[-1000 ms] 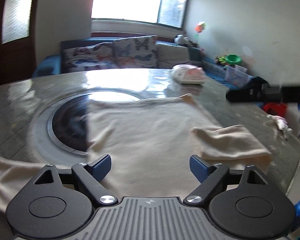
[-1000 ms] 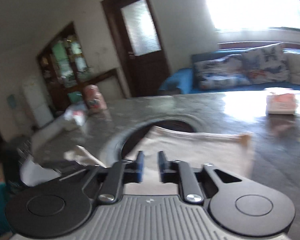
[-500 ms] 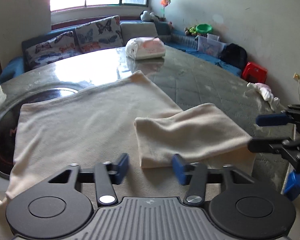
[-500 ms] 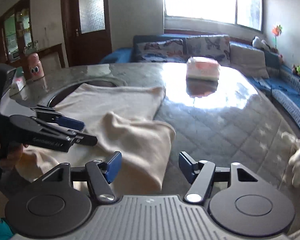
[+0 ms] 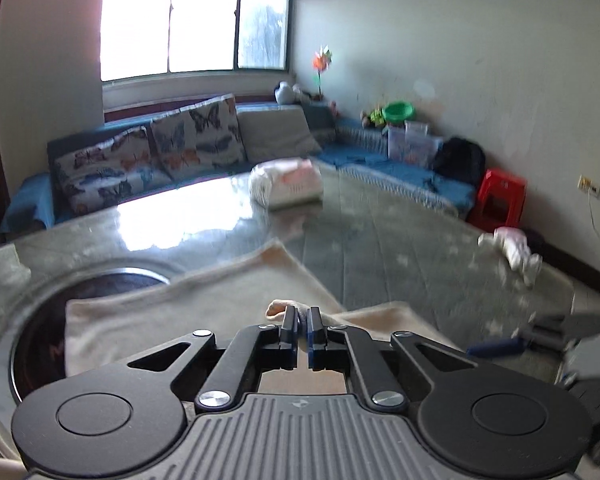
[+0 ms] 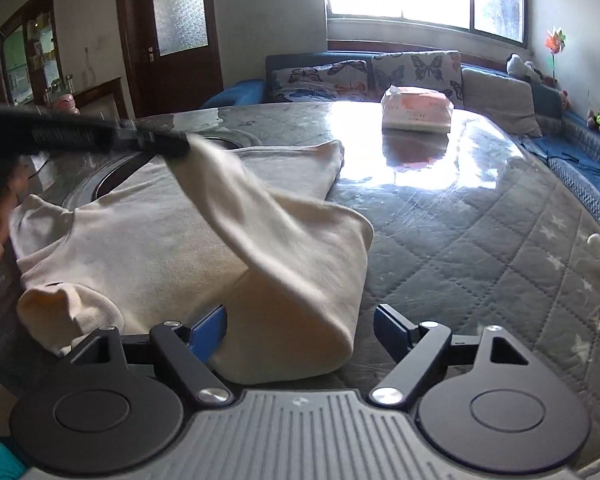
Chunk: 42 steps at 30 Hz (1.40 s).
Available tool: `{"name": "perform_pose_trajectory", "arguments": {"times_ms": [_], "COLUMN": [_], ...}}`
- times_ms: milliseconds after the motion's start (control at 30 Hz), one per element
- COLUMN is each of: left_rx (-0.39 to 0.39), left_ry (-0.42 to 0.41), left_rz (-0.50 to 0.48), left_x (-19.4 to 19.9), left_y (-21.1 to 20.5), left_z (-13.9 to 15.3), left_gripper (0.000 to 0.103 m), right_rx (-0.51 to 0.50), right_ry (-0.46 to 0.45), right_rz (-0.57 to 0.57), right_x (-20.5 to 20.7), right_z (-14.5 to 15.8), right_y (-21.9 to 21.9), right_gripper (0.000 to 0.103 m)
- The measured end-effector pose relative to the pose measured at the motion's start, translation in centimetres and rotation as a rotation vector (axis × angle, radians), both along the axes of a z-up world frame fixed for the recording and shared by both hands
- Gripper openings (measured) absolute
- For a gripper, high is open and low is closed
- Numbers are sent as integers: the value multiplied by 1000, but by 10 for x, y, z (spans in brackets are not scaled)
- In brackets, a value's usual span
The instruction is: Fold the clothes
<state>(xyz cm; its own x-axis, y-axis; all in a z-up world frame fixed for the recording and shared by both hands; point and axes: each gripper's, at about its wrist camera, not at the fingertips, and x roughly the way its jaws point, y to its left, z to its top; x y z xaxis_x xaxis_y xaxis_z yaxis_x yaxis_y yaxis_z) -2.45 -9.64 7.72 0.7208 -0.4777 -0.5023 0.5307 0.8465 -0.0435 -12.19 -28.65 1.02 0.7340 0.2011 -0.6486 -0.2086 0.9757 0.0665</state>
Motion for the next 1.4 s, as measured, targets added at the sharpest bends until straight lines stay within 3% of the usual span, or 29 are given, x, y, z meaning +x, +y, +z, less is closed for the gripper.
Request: {"name": "perform_pose_trajectory", "arguments": {"times_ms": [333, 567, 733, 933, 1133, 1233, 1300, 1400], "left_rx": [-79, -91, -75, -47, 12, 37, 54, 59], "left_ry": [-56, -64, -12, 95, 160, 164, 168, 166], "left_rz": [31, 78, 145, 201, 190, 187, 201, 226], "left_x": [-6, -22, -33, -43, -54, -60, -63, -64], "left_y": [27, 56, 81, 105, 110, 111, 114, 121], "left_z": [34, 43, 29, -2, -25, -29, -29, -25], "left_gripper": [4, 4, 4, 4, 5, 8, 8, 8], "right_rx": [30, -86, -240, -281, -295, -205, -134, -49], "right_ry": [0, -37, -79, -77, -59, -30, -37, -61], "right_rz": [-4, 0, -28, -3, 91, 112, 129, 152], "right_x": [1, -2, -13, -23, -36, -36, -32, -16], "right_z": [-1, 0, 3, 4, 14, 28, 40, 52], "right_y": [10, 18, 21, 21, 13, 0, -5, -4], "right_gripper": [84, 84, 84, 86, 87, 76, 60, 50]}}
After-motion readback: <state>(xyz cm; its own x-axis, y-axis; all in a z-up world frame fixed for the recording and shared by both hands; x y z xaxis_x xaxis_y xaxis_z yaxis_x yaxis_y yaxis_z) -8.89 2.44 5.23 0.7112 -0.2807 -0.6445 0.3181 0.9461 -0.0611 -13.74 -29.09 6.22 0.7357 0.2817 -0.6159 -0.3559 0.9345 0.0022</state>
